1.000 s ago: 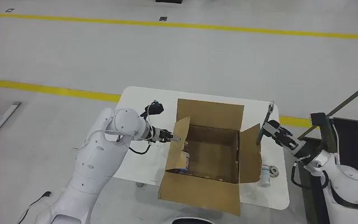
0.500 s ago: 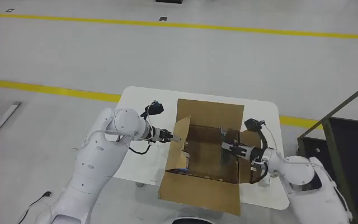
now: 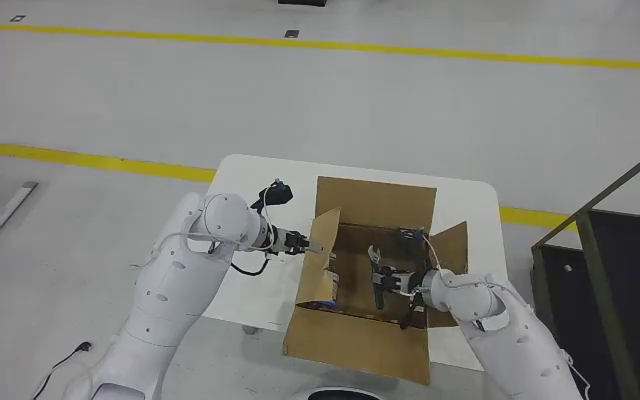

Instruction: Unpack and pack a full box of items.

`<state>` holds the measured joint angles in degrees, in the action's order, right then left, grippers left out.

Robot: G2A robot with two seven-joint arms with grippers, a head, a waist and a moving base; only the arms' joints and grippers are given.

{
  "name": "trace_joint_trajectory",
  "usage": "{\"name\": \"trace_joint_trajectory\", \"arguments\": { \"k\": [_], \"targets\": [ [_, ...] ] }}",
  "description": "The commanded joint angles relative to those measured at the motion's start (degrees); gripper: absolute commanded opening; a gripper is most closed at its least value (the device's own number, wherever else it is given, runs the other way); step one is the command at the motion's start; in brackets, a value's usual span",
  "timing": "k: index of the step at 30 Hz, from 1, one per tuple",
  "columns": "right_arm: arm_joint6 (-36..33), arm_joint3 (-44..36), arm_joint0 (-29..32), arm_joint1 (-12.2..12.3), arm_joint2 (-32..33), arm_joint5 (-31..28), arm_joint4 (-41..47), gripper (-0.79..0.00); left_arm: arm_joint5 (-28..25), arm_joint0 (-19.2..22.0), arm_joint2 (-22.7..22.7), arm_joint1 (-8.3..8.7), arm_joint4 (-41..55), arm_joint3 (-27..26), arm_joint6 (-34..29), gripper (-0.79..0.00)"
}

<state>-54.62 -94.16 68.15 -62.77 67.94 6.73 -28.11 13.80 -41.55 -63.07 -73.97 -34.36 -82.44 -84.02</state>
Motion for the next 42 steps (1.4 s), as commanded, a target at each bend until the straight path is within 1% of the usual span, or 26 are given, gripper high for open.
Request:
{"name": "trace_joint_trajectory", "arguments": {
  "k": [1,11,15,18,25,28,33,39,40,41,42],
  "targets": [
    [0.2,-0.2,-0.1,0.0,0.0,-0.5,0.1,-0.785,0.0,0.0,0.0,0.00,0.0,0.0,0.0,0.000],
    [0.5,-0.2,0.0,0.0,-0.1,-0.6,0.2,-0.785,0.0,0.0,0.0,0.00,0.0,0.0,0.0,0.000],
    [3.2,0.9,0.1,-0.8,-3.3,0.6,1.0,-0.785,0.0,0.0,0.0,0.00,0.0,0.0,0.0,0.000],
    [5.5,3.3,-1.4,-1.8,-6.4,3.9,3.0,-0.785,0.0,0.0,0.0,0.00,0.0,0.0,0.0,0.000],
    [11.4,9.4,-6.8,-4.5,-13.2,13.0,3.5,-0.785,0.0,0.0,0.0,0.00,0.0,0.0,0.0,0.000],
    [12.9,13.0,-9.3,-5.6,-15.4,15.7,3.8,-0.785,0.0,0.0,0.0,0.00,0.0,0.0,0.0,0.000],
    [15.1,19.3,-13.0,-7.5,-19.2,18.0,3.9,-0.785,0.0,0.0,0.0,0.00,0.0,0.0,0.0,0.000],
    [16.7,25.8,-16.7,-10.1,-23.9,19.4,4.2,-0.785,0.0,0.0,0.0,0.00,0.0,0.0,0.0,0.000],
    [16.9,26.8,-17.2,-10.5,-24.3,19.5,4.6,-0.674,0.0,0.0,0.0,0.00,0.0,0.0,0.0,0.000],
    [17.1,27.7,-17.6,-10.8,-24.7,19.5,4.9,-0.496,0.0,0.0,0.0,0.00,0.0,0.0,0.0,0.000],
    [17.5,28.4,-18.0,-11.1,-25.1,19.5,5.0,-0.431,0.0,0.0,0.0,0.00,0.0,0.0,0.0,0.000]
  ]
}}
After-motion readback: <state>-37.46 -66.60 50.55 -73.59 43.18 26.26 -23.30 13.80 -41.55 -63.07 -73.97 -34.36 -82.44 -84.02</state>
